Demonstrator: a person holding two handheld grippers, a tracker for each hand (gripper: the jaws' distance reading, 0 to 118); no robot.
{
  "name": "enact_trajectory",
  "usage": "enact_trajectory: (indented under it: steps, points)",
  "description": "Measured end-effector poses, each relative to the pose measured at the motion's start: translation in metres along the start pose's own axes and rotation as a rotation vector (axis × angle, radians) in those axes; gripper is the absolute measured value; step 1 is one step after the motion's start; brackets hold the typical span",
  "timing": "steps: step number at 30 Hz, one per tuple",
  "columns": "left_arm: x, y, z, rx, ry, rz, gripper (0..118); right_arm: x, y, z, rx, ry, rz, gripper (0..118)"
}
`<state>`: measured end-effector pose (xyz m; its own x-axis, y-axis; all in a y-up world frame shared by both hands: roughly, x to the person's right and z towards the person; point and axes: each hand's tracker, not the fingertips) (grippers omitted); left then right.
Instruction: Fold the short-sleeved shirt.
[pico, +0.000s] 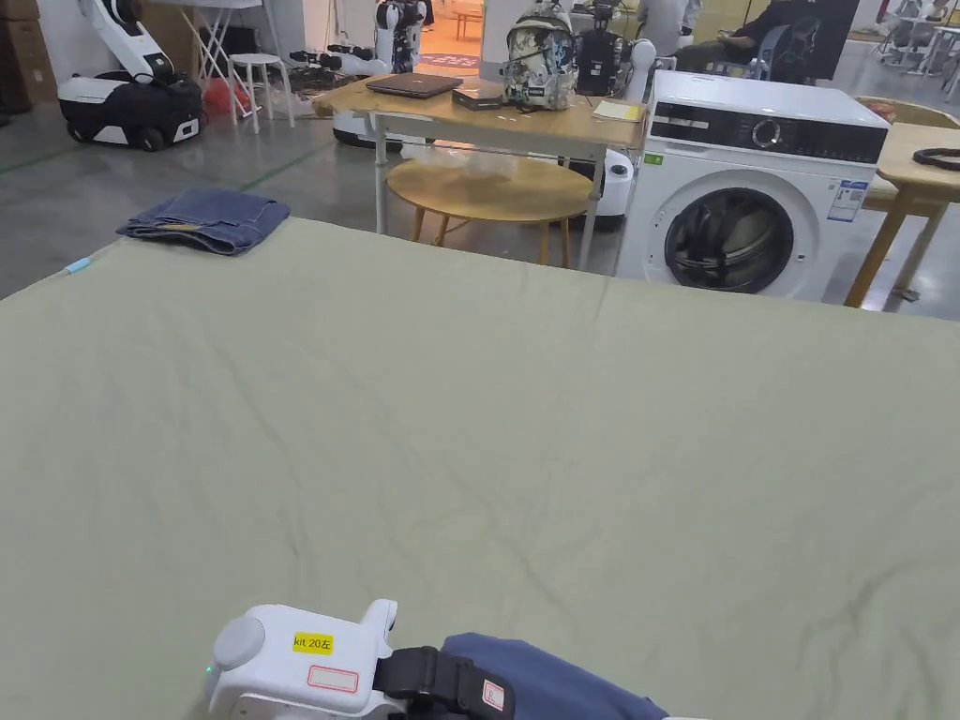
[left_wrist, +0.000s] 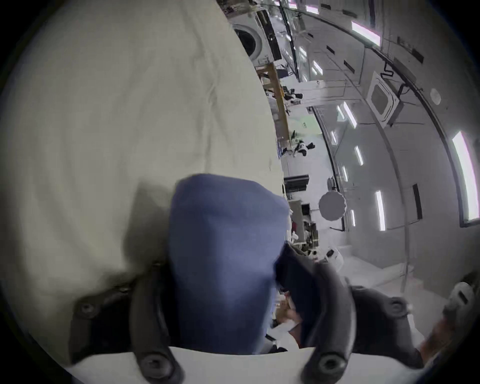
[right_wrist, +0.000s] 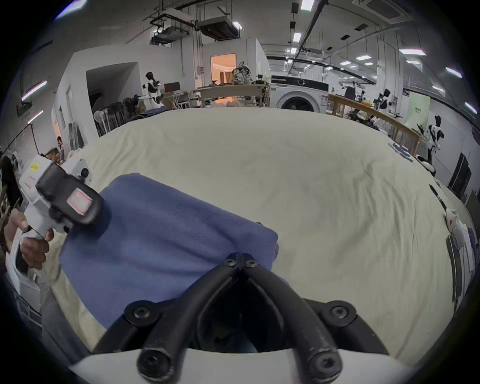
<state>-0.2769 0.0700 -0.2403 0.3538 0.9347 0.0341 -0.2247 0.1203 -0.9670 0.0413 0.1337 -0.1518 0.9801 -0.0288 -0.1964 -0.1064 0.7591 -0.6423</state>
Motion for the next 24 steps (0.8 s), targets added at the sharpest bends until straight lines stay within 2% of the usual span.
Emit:
enact_trajectory:
  steps: [1,2,4,6,16,21,24]
  points:
    - [0.009,-0.009,-0.004,0.031,0.034,0.011,51,0.000,-0.001,-0.001,0.001,-0.002,-0.001,0]
    - [0.007,-0.013,-0.004,0.053,0.095,0.025,33,0.001,-0.001,0.000,0.003,-0.001,-0.002,0]
    - [0.002,-0.020,-0.005,0.058,0.054,0.077,25,0.000,-0.003,-0.002,0.005,0.003,0.001,0]
    - [0.008,-0.017,-0.007,0.079,0.070,0.026,22,-0.002,-0.004,-0.003,0.011,-0.006,0.023,0]
    - [0.023,-0.022,0.009,0.089,0.060,0.021,19,-0.010,-0.001,0.005,0.051,-0.023,0.076,0]
    - [0.028,-0.025,0.034,0.119,0.049,0.049,18,-0.015,0.016,0.010,0.101,-0.013,0.097,0]
    - [0.038,-0.024,0.068,0.127,0.099,0.046,18,-0.017,0.033,0.009,0.135,-0.008,0.104,0]
